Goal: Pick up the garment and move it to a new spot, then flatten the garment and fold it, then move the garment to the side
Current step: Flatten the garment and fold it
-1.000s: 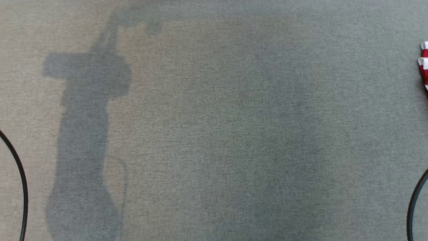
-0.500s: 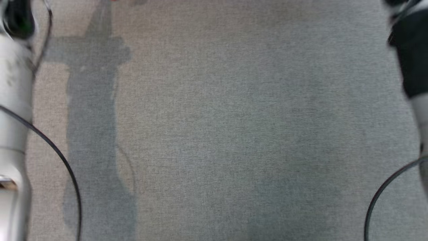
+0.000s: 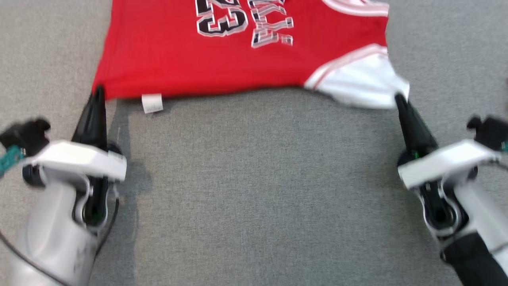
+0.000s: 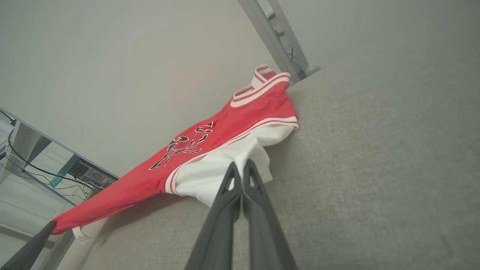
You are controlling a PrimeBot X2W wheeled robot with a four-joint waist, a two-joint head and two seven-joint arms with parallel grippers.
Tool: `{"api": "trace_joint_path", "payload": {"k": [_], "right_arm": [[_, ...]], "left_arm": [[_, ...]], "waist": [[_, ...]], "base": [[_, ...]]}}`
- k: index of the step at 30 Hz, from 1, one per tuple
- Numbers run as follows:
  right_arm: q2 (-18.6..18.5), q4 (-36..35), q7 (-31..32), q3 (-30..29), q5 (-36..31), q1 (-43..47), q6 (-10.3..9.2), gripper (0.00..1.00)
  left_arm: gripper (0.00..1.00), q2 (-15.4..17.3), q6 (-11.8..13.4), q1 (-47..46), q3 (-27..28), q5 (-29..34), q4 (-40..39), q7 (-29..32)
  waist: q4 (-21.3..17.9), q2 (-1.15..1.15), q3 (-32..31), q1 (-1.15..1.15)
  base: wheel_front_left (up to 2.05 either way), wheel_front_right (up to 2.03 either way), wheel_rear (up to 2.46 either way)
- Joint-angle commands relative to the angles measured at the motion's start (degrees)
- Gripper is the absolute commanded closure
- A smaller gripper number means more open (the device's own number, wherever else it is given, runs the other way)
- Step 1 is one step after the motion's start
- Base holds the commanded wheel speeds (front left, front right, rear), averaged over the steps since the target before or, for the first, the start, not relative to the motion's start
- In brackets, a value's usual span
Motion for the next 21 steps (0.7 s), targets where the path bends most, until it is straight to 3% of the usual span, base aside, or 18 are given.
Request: {"api": "trace_joint_path", "payload": {"k": [1, 7, 10, 16, 21], "right_arm": [[-1.28, -2.89, -0.56, -1.44, 1.64, 5.11, 0.03, 1.00], [-2.69, -11.27, 0.31, -4.28, 2.77, 17.10, 0.03, 1.00], [-2.84, -16.56, 2.64, -6.19, 1.70, 23.07, 0.02, 1.00], [-1.65, -28.06, 10.56, -11.75, -2.10, 34.18, 0.03, 1.00], [1.68, -37.96, 19.58, -17.99, -5.93, 43.63, 0.03, 1.00]], "left_arm": [[1.00, 1.18, 1.19, 4.75, 0.38, -0.30, -3.49, 0.60], [1.00, 3.91, 4.65, 16.45, 1.52, -2.95, -15.79, 5.31], [1.00, 5.90, 7.85, 22.39, 3.09, -3.89, -23.51, 7.72], [1.00, 9.23, 14.08, 33.35, 5.16, -4.92, -37.78, 12.44], [1.00, 11.11, 18.99, 41.41, 6.00, -5.09, -46.45, 16.00]], "waist": [[-0.70, 0.00, -2.16, 0.00], [-1.47, 0.00, -4.86, 0.00], [-1.83, 0.00, -6.27, 0.00], [-2.16, 0.00, -9.39, 0.00], [-2.27, 0.00, -11.54, 0.00]], "base": [[0.00, 0.00, 0.00], [0.00, 0.00, 0.00], [0.00, 0.00, 0.00], [0.00, 0.00, 0.00], [0.00, 0.00, 0.00]]}}
